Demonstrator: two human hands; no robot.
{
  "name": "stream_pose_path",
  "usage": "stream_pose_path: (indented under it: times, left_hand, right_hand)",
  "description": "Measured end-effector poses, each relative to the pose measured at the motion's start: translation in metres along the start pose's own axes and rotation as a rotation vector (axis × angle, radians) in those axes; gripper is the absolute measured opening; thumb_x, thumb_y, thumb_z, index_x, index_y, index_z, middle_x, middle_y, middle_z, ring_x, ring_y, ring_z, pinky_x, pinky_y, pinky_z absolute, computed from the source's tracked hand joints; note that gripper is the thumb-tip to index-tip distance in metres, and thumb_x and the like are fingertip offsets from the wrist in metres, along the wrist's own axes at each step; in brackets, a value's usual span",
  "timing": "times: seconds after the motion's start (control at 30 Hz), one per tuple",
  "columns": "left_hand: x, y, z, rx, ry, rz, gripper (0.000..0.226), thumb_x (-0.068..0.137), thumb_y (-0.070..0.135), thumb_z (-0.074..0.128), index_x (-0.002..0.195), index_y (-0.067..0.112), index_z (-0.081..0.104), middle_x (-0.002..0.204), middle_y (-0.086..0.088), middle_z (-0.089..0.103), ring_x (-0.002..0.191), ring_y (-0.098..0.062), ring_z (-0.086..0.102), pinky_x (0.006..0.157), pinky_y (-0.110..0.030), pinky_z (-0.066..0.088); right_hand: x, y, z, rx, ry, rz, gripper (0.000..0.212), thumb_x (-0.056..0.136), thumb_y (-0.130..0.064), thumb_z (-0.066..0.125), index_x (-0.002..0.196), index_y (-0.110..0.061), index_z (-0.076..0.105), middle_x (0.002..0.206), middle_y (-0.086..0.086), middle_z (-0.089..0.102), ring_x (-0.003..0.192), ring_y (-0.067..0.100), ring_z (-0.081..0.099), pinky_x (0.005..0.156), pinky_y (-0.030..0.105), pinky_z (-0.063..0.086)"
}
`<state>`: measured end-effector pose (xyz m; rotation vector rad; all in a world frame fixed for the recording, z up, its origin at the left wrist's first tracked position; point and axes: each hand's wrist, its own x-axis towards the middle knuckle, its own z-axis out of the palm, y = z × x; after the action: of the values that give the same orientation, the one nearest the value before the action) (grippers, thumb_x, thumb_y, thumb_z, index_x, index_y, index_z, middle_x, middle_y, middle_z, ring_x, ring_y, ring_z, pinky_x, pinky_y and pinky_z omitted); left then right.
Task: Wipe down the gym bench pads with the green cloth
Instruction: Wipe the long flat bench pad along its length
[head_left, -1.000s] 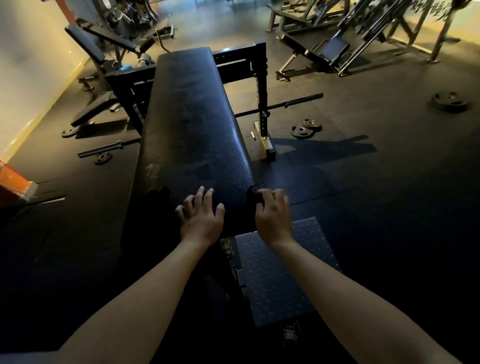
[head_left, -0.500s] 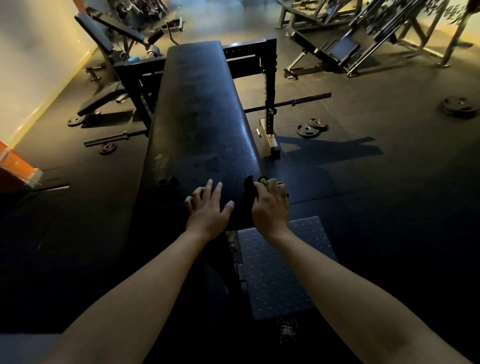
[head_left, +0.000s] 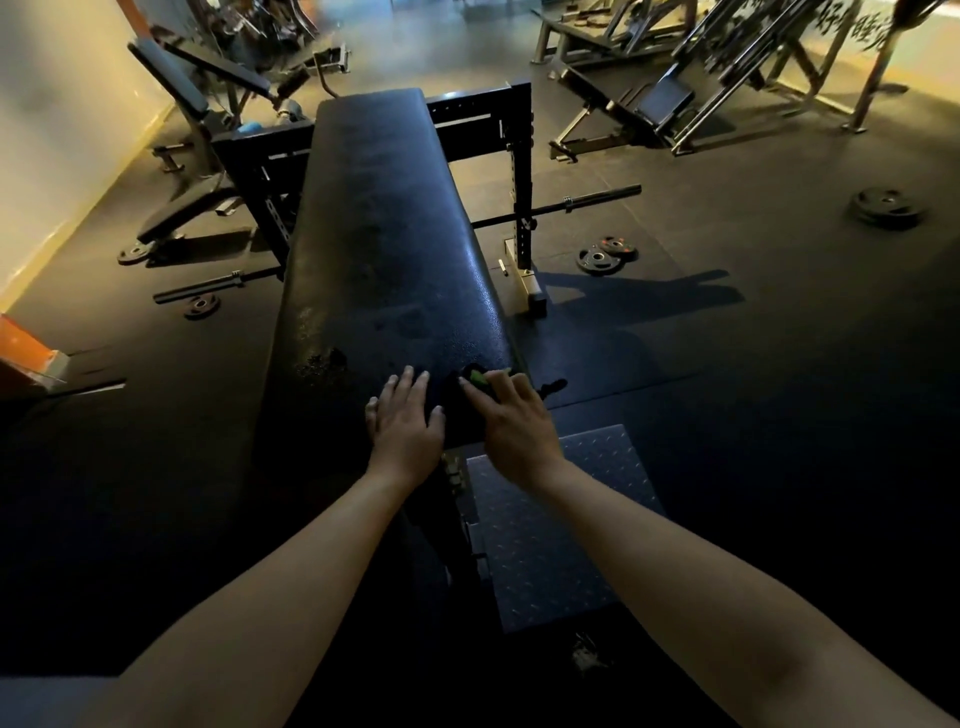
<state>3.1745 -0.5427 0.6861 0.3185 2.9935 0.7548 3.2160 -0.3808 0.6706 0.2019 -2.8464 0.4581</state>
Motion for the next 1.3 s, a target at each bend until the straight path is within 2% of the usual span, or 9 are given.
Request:
stream_pose_path:
  times: [0.13,0.23,0.4,0.57,0.73,0.83,1.07,1.2,1.3]
  left_hand:
    - [-0.004,0.017,0.012,-0.004,0.041,-0.074,0.055,0.104,0.026,0.039,0.157,0.022,0.027,0.167,-0.005,0.011,0.153,-0.021,-0.001,0.121,-0.045,-0.006]
    - [-0.003,0.022,0.015,-0.031,0.062,-0.122,0.054,0.103,0.025,0.039,0.156,0.023,0.029,0.167,-0.003,0.01,0.152,-0.018,-0.002,0.12,-0.044,-0.008]
    - [-0.001,0.022,0.026,0.044,0.081,-0.187,0.069,0.088,0.045,0.018,0.155,0.029,0.026,0.167,0.0,0.006,0.151,-0.018,-0.005,0.12,-0.046,-0.008]
    - [0.003,0.029,0.033,0.165,0.12,-0.255,0.079,0.079,0.052,0.007,0.153,0.033,0.026,0.166,0.0,0.006,0.149,-0.019,-0.004,0.12,-0.045,-0.009]
    - [0.003,0.037,0.036,0.205,0.125,-0.336,0.06,0.095,0.043,0.024,0.154,0.033,0.025,0.167,-0.001,0.005,0.152,-0.021,-0.003,0.121,-0.044,-0.011]
    - [0.003,0.043,0.038,0.168,0.138,-0.383,0.054,0.102,0.033,0.034,0.154,0.035,0.023,0.167,0.002,0.003,0.153,-0.017,-0.006,0.121,-0.044,-0.013]
    - [-0.004,0.052,0.037,0.136,0.101,-0.412,0.057,0.104,0.028,0.027,0.158,0.038,0.01,0.168,0.003,-0.006,0.153,-0.013,-0.013,0.122,-0.044,-0.013]
    - [-0.004,0.05,0.034,0.153,0.075,-0.404,0.055,0.106,0.03,0.025,0.159,0.035,0.009,0.169,0.003,-0.004,0.153,-0.013,-0.01,0.123,-0.044,-0.009]
    - [-0.006,0.048,0.034,0.142,0.119,-0.386,0.054,0.107,0.032,0.027,0.159,0.033,0.014,0.169,0.004,0.001,0.154,-0.013,-0.006,0.122,-0.042,-0.007]
  right_hand:
    - [0.007,0.023,-0.006,0.22,0.089,0.14,0.056,0.093,-0.026,0.026,0.14,-0.014,0.055,0.123,0.013,0.051,0.105,0.034,0.043,0.085,0.039,0.046]
    - [0.038,0.048,-0.017,0.433,0.042,0.352,0.049,0.097,-0.003,0.037,0.143,-0.013,0.05,0.131,0.016,0.045,0.111,0.034,0.038,0.087,0.028,0.031]
    - [0.08,0.085,-0.013,0.86,-0.13,0.492,0.053,0.098,0.0,0.039,0.146,-0.022,0.046,0.131,0.009,0.047,0.12,0.028,0.045,0.107,0.036,0.038]
    - [0.053,0.07,0.021,1.29,-0.132,0.71,0.041,0.094,-0.034,0.038,0.134,-0.04,0.047,0.126,0.007,0.061,0.111,0.028,0.06,0.097,0.053,0.051]
    - [0.016,0.056,0.011,1.304,0.021,0.739,0.029,0.094,-0.018,0.041,0.112,-0.035,0.058,0.108,0.009,0.062,0.098,0.029,0.059,0.078,0.043,0.049]
    - [-0.009,0.051,0.006,1.236,0.09,0.616,0.028,0.089,-0.019,0.044,0.1,-0.039,0.058,0.107,0.0,0.056,0.104,0.026,0.052,0.091,0.05,0.048]
    - [0.064,0.072,-0.016,0.896,-0.015,0.373,0.052,0.098,-0.008,0.043,0.149,-0.018,0.04,0.134,0.011,0.042,0.126,0.028,0.033,0.111,0.043,0.03]
    - [0.079,0.053,-0.01,0.546,-0.161,0.208,0.052,0.102,-0.031,0.041,0.153,-0.022,0.035,0.149,0.009,0.03,0.136,0.033,0.024,0.117,0.045,0.023]
    - [0.051,0.05,0.0,0.334,-0.074,0.072,0.047,0.101,-0.027,0.042,0.148,-0.026,0.042,0.14,0.008,0.039,0.125,0.033,0.029,0.111,0.043,0.03]
